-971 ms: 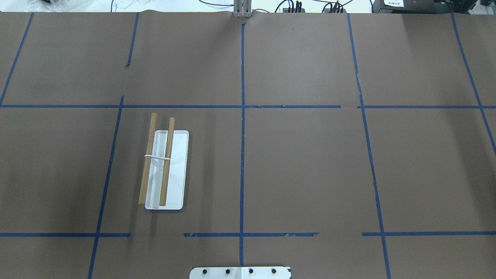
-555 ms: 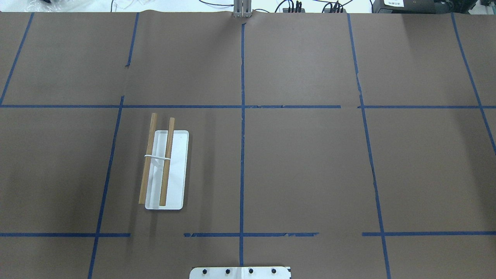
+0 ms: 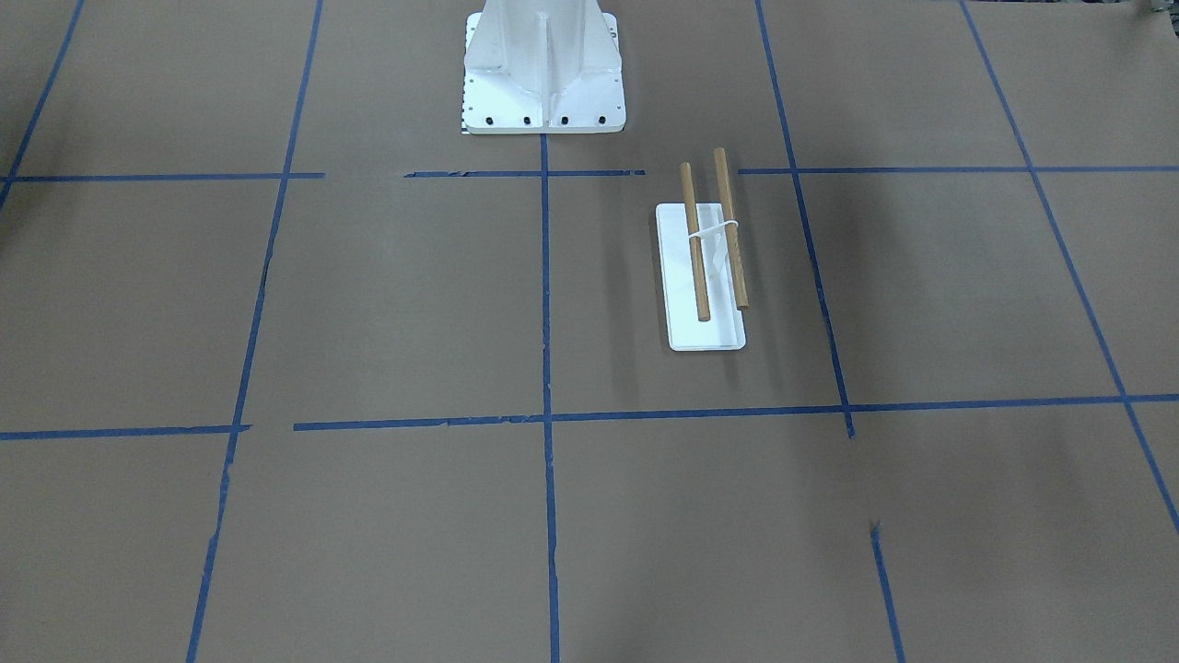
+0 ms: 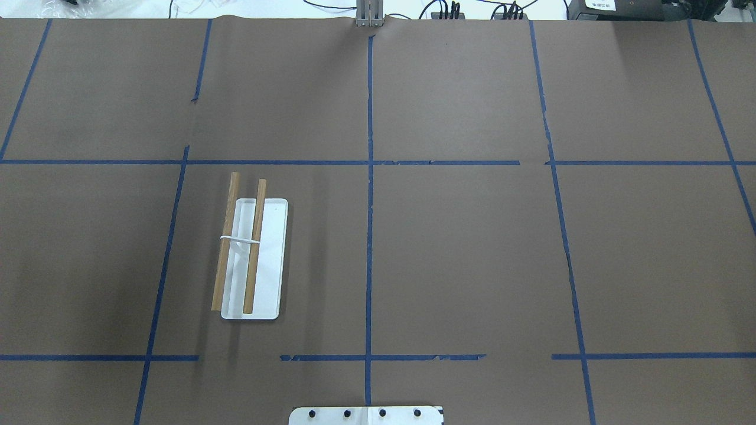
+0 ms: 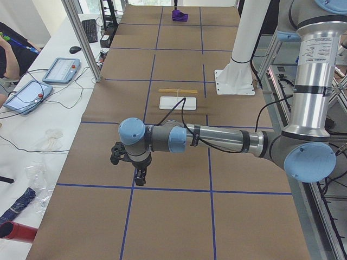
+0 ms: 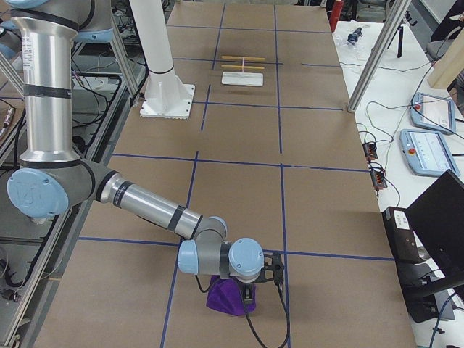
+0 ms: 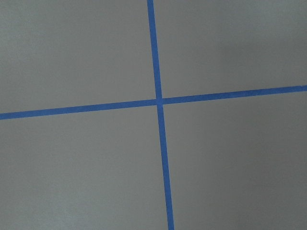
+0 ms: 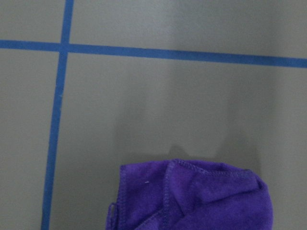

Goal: Hang towel on rack

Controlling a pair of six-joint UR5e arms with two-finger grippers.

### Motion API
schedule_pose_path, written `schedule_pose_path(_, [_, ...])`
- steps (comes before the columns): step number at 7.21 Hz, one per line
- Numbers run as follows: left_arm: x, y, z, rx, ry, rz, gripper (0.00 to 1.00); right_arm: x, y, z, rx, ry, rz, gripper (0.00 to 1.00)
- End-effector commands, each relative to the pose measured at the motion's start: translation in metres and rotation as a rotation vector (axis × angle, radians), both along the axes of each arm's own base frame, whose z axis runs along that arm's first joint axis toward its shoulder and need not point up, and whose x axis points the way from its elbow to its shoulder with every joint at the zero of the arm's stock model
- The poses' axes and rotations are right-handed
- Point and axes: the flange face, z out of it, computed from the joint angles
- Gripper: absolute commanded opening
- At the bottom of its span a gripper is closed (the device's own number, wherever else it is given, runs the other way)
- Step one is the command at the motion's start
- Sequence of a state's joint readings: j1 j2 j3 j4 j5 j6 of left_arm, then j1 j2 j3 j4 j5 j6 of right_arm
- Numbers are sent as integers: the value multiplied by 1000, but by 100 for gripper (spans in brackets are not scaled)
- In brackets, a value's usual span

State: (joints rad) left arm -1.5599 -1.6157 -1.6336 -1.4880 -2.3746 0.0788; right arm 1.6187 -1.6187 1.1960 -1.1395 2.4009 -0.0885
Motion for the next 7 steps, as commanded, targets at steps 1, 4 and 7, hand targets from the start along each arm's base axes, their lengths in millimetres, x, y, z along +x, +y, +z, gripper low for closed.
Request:
schedule_pose_path(1, [0,-1,-1,2,0,-1,100,1,11,32,-55,65,-6,100])
schedule_pose_path(4, [0,-1,-3,7,0,1,100,-8,13,40,-69,93,-34,100])
schedule_pose_path(7, [1,-2,-3,5,0,1,100,-29,11,44,-74,96,-84,100])
